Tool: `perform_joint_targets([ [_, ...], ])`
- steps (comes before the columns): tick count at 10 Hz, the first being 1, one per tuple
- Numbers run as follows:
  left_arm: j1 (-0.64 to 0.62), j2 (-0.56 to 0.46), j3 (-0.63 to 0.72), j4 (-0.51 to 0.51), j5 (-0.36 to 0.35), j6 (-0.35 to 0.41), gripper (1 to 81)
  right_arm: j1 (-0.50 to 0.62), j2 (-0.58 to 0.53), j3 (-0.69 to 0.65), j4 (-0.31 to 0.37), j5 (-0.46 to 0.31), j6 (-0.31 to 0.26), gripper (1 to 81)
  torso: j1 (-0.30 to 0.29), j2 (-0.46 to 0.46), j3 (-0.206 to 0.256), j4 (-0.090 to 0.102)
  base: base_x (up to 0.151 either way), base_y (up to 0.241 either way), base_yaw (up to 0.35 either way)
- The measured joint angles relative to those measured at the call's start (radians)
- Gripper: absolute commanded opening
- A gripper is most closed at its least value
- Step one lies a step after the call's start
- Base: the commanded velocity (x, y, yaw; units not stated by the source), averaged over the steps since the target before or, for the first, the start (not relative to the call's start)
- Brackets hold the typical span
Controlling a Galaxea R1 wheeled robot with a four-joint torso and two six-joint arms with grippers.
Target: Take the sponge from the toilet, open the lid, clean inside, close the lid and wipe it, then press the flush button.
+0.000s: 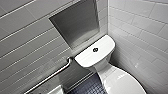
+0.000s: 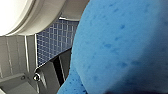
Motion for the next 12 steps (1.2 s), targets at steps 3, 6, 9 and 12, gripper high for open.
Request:
perform_joint_targets([
  [3,-0.003,0.002,0.0,0.0,0.001,0.0,81.1,-0.016,0.123,-0.194,-0.09,-0.127,0.005,1.0,-0.035,0.058,0.0,0.0,0.0,0.0,0.0],
  [6,-0.005,0.002,0.002,0.0,0.001,0.0,81.1,-0.056,0.25,-0.342,-0.084,-0.279,-0.013,1.0,-0.038,0.058,0.0,0.0,0.0,0.0,0.0],
  [9,-0.005,0.002,0.002,0.0,0.001,0.0,81.1,-0.08,0.347,-0.484,0.005,-0.303,-0.125,1.0,-0.038,0.058,0.0,0.0,0.0,0.0,0.0],
  [12,-0.005,0.002,0.003,0.0,0.0,0.0,81.1,-0.156,0.342,-0.453,-0.008,-0.195,-0.133,1.0,-0.038,0.058,0.0,0.0,0.0,0.0,0.0],
])
